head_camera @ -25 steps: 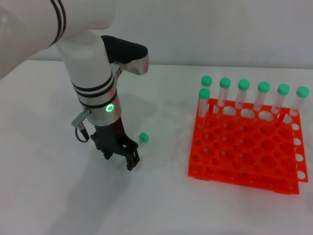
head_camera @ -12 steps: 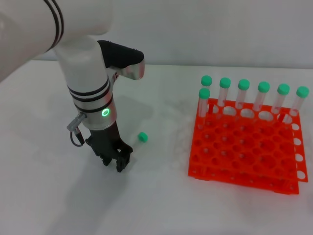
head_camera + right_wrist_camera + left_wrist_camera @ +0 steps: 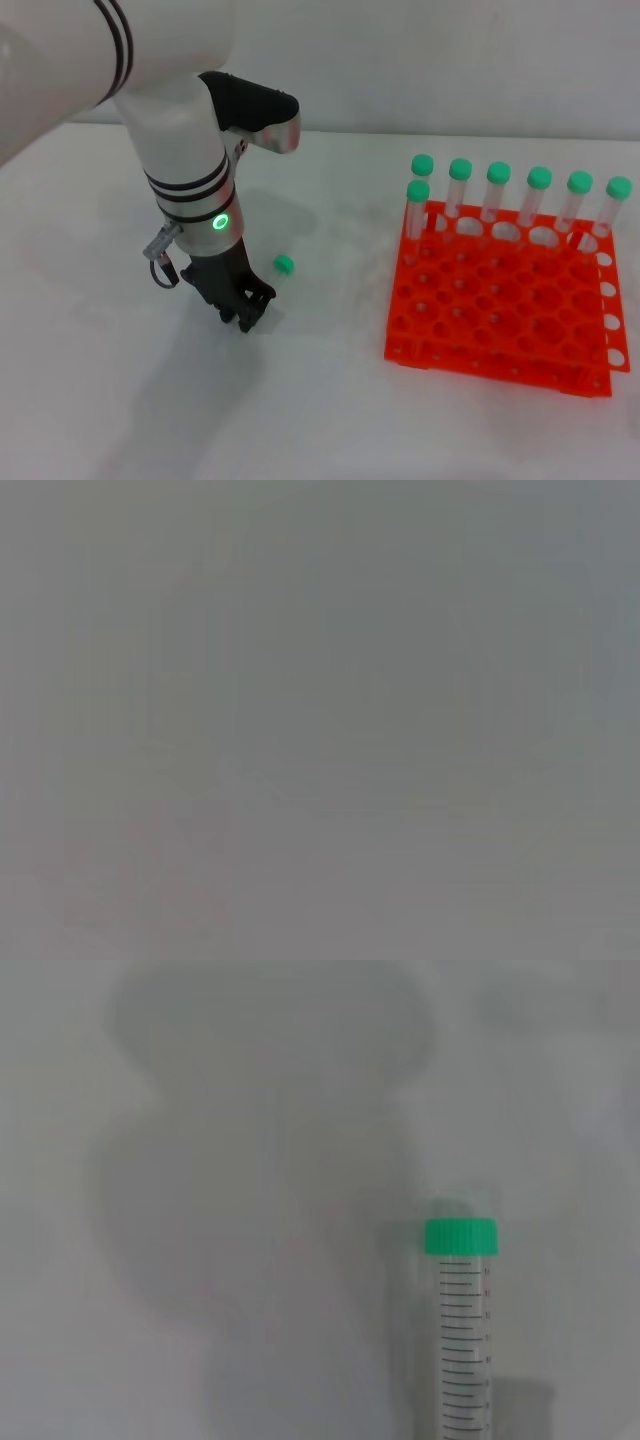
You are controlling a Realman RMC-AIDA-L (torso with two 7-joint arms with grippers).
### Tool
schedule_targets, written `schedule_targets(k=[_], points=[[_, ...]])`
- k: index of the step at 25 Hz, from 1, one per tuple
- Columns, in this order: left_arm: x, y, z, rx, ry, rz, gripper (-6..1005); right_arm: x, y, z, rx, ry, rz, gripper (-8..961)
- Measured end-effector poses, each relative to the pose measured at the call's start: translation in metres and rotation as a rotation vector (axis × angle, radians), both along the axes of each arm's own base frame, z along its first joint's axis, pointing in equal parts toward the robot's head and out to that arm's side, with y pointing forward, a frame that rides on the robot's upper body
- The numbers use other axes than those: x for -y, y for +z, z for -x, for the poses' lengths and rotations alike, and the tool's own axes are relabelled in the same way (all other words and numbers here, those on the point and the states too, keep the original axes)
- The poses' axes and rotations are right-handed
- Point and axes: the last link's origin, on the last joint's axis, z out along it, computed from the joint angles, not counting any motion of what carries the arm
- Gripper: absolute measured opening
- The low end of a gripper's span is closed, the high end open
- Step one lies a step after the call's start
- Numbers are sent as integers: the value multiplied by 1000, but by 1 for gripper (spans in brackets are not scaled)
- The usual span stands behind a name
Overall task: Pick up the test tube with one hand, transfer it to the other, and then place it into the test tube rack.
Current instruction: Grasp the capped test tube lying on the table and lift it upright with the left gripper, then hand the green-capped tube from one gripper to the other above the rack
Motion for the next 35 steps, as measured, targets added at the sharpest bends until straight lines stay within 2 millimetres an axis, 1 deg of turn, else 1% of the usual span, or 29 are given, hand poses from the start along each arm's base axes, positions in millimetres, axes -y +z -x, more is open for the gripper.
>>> schedule_targets(k=[5, 8, 11, 12, 14, 17, 19, 21, 24, 27, 28, 29, 31, 33, 35], points=[[-8, 2, -3, 15, -21, -44, 199, 0, 0, 0, -1, -1, -2, 859], [-19, 4, -7, 44, -54, -105, 191, 0, 0, -1, 0, -5, -1, 859], [-37, 7, -16, 97, -113, -211, 191, 0, 1, -3, 5, -19, 2, 859], [-48, 10, -20, 132, -148, -271, 191, -1, 1, -4, 7, -26, 4, 859], [-61, 13, -22, 186, -212, -360, 191, -2, 1, -6, 10, -41, 17, 858], [-79, 13, -24, 300, -323, -509, 191, -5, -1, -11, 10, -71, 43, 858], [-85, 12, -23, 366, -375, -610, 191, -5, 0, -12, 4, -81, 41, 858], [-86, 10, -18, 416, -397, -698, 191, -4, 1, -13, -21, -82, 38, 858], [-84, 10, -8, 486, -378, -779, 191, -2, 6, -17, -92, -79, 39, 857], [-74, 8, 3, 648, -376, -810, 191, 1, 16, -23, -168, -77, 36, 857], [-67, 9, 5, 756, -396, -828, 190, 2, 19, -24, -182, -75, 36, 857], [-61, 11, 7, 815, -420, -845, 190, 4, 21, -26, -201, -70, 38, 857], [-44, 17, 12, 973, -496, -894, 190, 6, 26, -26, -226, -57, 42, 857], [-25, 23, 17, 1083, -572, -939, 190, 9, 31, -26, -245, -35, 52, 857], [-8, 23, 18, 1150, -645, -935, 190, 11, 35, -25, -259, -10, 63, 856]])
